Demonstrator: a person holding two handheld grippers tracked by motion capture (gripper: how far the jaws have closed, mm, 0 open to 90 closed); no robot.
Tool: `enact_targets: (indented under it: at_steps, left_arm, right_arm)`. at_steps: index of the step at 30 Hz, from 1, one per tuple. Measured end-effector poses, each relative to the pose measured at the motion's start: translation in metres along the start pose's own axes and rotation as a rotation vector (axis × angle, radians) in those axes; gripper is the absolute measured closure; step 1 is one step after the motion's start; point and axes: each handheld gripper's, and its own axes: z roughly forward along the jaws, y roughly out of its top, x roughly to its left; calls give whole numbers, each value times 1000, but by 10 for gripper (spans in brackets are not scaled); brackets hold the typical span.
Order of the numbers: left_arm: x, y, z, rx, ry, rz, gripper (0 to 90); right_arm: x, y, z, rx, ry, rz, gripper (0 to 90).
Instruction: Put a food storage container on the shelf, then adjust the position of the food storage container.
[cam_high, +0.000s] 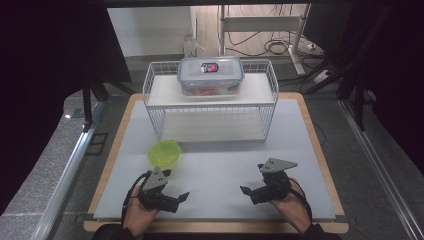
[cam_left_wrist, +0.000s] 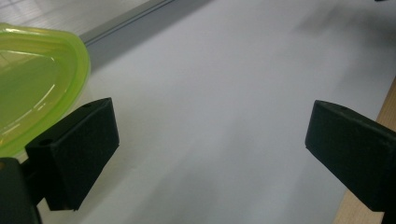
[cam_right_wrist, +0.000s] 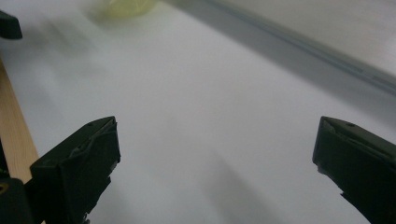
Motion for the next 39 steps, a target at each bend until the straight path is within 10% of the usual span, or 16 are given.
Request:
enact_targets:
  at_steps: [13, 21, 30, 39]
  left_arm:
    - [15, 9, -7, 1, 30, -76, 83]
    - [41, 18, -15, -22, 50, -91, 434]
    - [88, 20, -26, -37, 167, -164, 866]
    - [133, 14, -24, -37, 247, -250, 900]
  right_arm:
    - [-4, -4, 4, 15, -12, 13, 18]
    - [-5, -5, 5, 22, -16, 14, 27]
    - [-5, -5, 9, 37, -17, 6, 39]
    - [-5, -6, 12, 47, -11, 5, 48]
